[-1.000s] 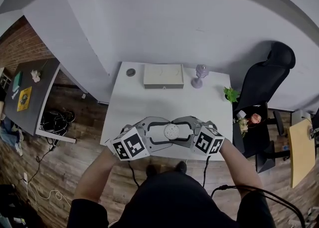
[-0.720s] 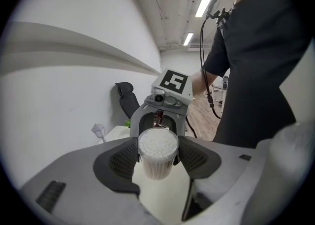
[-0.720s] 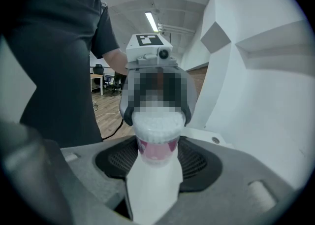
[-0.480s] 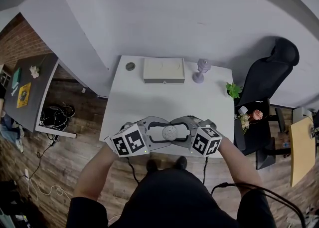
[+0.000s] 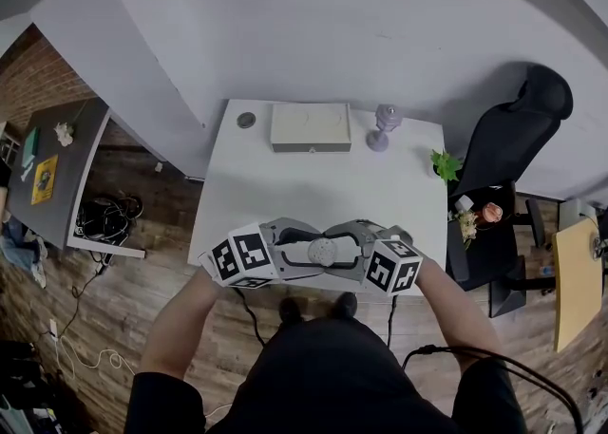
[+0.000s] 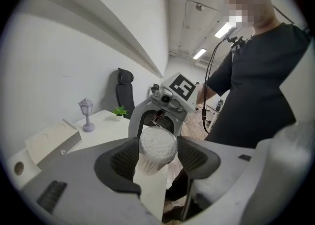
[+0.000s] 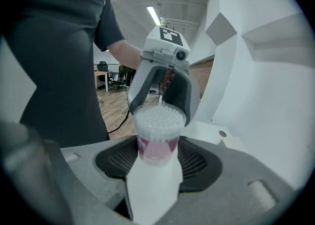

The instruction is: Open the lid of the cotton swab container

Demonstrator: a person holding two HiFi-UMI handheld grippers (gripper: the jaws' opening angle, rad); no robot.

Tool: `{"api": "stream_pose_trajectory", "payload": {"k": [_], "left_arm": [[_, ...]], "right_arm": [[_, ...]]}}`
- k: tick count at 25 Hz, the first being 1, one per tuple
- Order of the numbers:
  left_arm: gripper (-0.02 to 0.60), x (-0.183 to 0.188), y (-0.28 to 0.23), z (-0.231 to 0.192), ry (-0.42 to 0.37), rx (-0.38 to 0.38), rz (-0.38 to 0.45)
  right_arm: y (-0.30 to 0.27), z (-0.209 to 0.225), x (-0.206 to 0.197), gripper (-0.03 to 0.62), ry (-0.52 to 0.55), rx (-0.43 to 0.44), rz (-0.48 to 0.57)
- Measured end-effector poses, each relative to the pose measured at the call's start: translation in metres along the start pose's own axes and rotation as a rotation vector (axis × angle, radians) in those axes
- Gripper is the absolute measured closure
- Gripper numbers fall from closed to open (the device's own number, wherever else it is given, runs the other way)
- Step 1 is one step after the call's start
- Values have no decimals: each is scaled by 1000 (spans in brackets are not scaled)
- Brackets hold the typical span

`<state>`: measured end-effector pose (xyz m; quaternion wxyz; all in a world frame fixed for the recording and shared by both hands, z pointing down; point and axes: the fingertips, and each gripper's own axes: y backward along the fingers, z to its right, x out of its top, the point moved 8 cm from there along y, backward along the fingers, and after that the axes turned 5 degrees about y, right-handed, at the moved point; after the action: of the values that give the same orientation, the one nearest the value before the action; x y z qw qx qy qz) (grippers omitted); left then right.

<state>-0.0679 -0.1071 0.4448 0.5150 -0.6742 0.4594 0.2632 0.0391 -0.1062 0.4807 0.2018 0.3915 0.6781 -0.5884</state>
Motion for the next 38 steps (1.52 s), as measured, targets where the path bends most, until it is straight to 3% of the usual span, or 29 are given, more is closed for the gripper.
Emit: {"api": "stream_pose_trajectory", "payload": {"k": [7, 10, 13, 17, 21, 25, 31, 35, 38], "left_arm": [[339, -4, -3, -6, 118, -65, 41], [337, -4, -2, -6, 155, -78, 79], [333, 1, 1, -3, 36, -10, 87], [324, 7, -2, 5, -144, 48, 2], [324, 11, -7, 11, -210, 47, -38], [339, 12, -8, 11, -220, 40, -55], [347, 13, -10, 8, -166, -9, -96], [348, 13, -10, 4, -10, -71, -50], [347, 14, -7, -7, 144, -115, 36]], "right_arm": [[-1, -4, -5, 344, -20, 25, 0], [2, -3, -6, 344, -81, 39, 34], [6, 1, -8, 344, -168, 74, 72], [9, 1, -8, 344, -216, 159, 83], [10, 1, -3, 345, -224, 184, 94], [9, 0, 1, 345, -170, 177, 72], [7, -4, 0, 349, -133, 166, 38], [2, -7, -5, 356, -46, 124, -60], [2, -4, -5, 353, -49, 106, -58]]}}
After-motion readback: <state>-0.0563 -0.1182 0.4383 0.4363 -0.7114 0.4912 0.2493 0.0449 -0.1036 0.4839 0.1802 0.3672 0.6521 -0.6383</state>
